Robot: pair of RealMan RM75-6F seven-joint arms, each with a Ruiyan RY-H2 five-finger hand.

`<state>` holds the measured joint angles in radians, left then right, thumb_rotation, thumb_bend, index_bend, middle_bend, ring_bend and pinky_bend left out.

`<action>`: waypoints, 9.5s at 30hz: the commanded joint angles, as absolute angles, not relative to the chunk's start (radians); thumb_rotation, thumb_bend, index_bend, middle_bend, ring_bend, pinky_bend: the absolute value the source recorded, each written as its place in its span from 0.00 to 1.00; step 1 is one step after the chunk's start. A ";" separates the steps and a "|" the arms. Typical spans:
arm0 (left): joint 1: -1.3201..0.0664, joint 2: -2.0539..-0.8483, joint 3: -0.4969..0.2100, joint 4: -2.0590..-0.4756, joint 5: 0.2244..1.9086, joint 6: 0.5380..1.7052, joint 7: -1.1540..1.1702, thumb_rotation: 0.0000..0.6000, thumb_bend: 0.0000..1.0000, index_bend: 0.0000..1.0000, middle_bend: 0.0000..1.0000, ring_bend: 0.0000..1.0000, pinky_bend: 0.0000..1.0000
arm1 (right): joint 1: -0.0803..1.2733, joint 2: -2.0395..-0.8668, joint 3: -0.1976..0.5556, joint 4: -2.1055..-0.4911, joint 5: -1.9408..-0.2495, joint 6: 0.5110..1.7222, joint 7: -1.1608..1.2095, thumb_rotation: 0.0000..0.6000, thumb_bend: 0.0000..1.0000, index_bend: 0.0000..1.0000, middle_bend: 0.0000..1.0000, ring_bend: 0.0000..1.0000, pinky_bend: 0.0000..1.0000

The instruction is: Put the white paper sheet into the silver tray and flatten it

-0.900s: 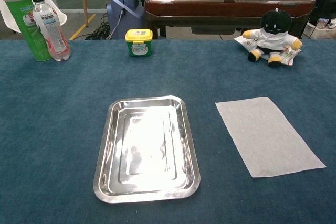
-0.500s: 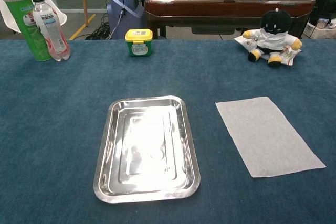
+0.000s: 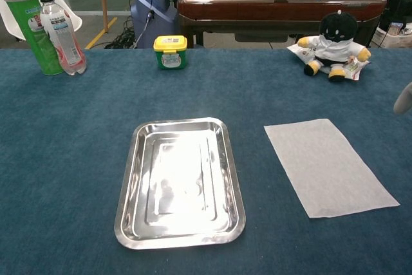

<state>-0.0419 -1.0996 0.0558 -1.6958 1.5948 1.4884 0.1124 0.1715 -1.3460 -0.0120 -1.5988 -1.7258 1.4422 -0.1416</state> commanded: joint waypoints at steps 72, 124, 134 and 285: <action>-0.015 -1.073 0.048 -1.703 1.598 1.523 0.081 1.00 0.25 0.45 0.44 0.31 0.41 | 0.313 -1.667 -0.020 -1.357 -1.542 1.173 -0.293 1.00 0.00 0.40 1.00 1.00 1.00; -0.017 -1.076 0.047 -1.703 1.595 1.510 0.081 1.00 0.25 0.45 0.44 0.31 0.41 | 0.323 -1.684 -0.004 -1.332 -1.517 1.207 -0.264 1.00 0.53 0.46 1.00 1.00 1.00; -0.017 -1.076 0.048 -1.703 1.596 1.510 0.081 1.00 0.25 0.45 0.44 0.31 0.41 | 0.318 -1.682 0.025 -1.356 -1.514 1.252 -0.264 1.00 0.54 0.50 1.00 1.00 1.00; -0.004 -1.068 0.051 -1.703 1.611 1.528 0.074 1.00 0.25 0.46 0.44 0.31 0.41 | 0.838 -1.544 -0.002 -1.888 -0.931 0.916 -0.967 1.00 1.00 0.26 1.00 1.00 1.00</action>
<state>-0.0041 -1.0680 0.0511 -1.7034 1.6106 1.5275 0.0740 0.8346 -1.5472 0.0020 -1.8850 -0.9336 0.9158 -0.9681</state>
